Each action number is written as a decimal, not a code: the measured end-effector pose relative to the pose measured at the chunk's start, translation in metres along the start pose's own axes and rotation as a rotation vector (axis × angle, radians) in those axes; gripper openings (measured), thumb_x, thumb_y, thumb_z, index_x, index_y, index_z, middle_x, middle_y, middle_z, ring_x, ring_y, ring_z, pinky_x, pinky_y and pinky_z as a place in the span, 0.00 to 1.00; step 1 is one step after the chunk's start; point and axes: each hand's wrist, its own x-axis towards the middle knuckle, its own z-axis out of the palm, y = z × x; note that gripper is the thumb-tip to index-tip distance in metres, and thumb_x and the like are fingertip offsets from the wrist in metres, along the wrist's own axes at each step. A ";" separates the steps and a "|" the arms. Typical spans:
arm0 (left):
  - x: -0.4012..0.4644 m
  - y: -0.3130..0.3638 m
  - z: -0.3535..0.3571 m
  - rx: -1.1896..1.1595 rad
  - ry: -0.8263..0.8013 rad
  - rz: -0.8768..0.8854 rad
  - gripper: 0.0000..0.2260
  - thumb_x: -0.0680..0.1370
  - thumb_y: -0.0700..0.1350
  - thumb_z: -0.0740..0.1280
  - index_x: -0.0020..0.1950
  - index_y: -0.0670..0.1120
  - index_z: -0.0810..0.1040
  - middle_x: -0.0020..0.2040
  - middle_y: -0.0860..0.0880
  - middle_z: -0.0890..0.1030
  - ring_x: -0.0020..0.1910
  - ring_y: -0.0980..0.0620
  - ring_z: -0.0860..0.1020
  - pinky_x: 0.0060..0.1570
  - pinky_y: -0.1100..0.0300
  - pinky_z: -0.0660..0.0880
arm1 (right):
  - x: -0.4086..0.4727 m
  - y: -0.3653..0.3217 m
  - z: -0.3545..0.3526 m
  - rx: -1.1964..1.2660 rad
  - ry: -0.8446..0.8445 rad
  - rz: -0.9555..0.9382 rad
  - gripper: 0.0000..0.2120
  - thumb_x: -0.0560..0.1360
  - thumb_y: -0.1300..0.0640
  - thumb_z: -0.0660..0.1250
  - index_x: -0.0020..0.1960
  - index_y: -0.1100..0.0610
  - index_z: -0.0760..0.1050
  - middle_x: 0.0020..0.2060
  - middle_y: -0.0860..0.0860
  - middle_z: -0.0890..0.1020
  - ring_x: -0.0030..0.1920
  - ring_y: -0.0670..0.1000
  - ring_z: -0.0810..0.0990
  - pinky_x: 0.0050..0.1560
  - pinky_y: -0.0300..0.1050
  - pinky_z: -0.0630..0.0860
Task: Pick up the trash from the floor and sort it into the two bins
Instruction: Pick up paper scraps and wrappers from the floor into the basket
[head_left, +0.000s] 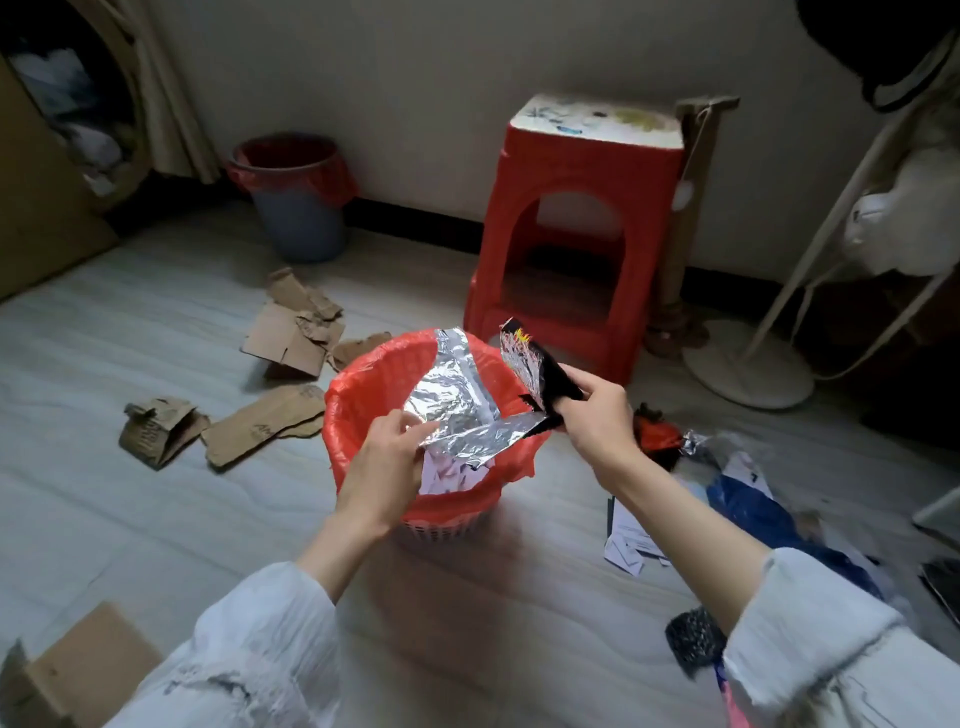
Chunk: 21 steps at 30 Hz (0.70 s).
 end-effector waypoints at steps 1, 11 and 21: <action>-0.004 -0.004 0.005 -0.003 -0.036 -0.001 0.22 0.72 0.31 0.65 0.65 0.44 0.75 0.55 0.42 0.76 0.56 0.42 0.73 0.53 0.49 0.74 | 0.001 0.003 0.005 -0.061 -0.002 -0.020 0.12 0.73 0.61 0.64 0.45 0.46 0.82 0.40 0.51 0.84 0.48 0.55 0.80 0.46 0.43 0.73; -0.019 -0.047 0.040 0.062 -0.054 -0.010 0.19 0.75 0.56 0.59 0.55 0.44 0.77 0.47 0.46 0.80 0.48 0.44 0.78 0.52 0.54 0.68 | 0.048 0.057 0.101 -0.980 -0.466 -0.308 0.27 0.79 0.51 0.56 0.75 0.55 0.53 0.74 0.56 0.58 0.75 0.58 0.53 0.72 0.58 0.54; -0.031 -0.036 0.043 0.132 -0.204 -0.034 0.22 0.75 0.57 0.50 0.55 0.48 0.78 0.49 0.50 0.79 0.55 0.47 0.76 0.63 0.45 0.60 | 0.002 0.060 0.064 -0.848 -0.548 -0.377 0.28 0.81 0.49 0.51 0.77 0.50 0.44 0.76 0.53 0.51 0.76 0.51 0.50 0.74 0.54 0.45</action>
